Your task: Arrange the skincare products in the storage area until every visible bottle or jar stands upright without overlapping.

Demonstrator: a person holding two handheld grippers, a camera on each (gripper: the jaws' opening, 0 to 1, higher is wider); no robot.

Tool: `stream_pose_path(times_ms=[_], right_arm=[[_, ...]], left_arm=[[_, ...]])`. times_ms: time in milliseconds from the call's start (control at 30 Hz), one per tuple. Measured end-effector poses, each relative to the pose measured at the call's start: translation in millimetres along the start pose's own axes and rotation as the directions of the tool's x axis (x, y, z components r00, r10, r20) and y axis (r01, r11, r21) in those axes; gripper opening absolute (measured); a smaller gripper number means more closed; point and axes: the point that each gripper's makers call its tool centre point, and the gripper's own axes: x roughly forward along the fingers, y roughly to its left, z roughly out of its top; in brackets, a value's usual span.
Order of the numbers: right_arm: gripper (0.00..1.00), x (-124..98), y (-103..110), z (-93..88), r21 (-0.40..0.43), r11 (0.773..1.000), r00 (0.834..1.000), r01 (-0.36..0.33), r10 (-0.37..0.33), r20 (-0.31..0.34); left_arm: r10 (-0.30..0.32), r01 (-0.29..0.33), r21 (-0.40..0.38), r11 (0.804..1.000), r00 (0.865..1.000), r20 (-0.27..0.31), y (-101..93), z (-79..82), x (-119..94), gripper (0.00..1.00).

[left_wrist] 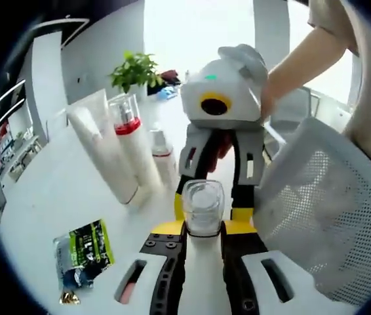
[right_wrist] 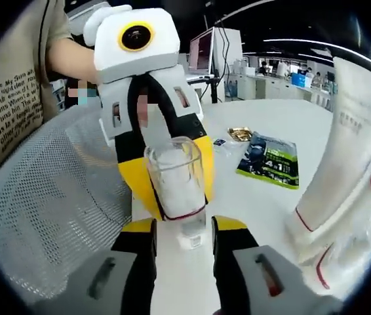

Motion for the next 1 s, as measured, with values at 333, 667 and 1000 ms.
stream_pose_path(times_ms=[333, 667, 1000], right_arm=[[0.46, -35, -11, -15.7, 0.181, 0.968, 0.983, 0.173, -0.182, 0.032], [0.57, -60, -13, -32.3, 0.284, 0.915, 0.954, 0.287, -0.301, 0.005], [0.61, -75, -10, -42.2, 0.355, 0.869, 0.93, 0.344, -0.367, -0.004]], left_arm=[[-0.026, 0.025, 0.033, 0.999, 0.999, 0.033, 21.0, 14.1, 19, 0.16], [-0.039, 0.036, 0.065, 0.997, 0.998, 0.041, 42.5, 26.5, 37, 0.16], [-0.049, 0.046, 0.073, 0.996, 0.998, 0.042, 56.4, 36.3, 53, 0.16]])
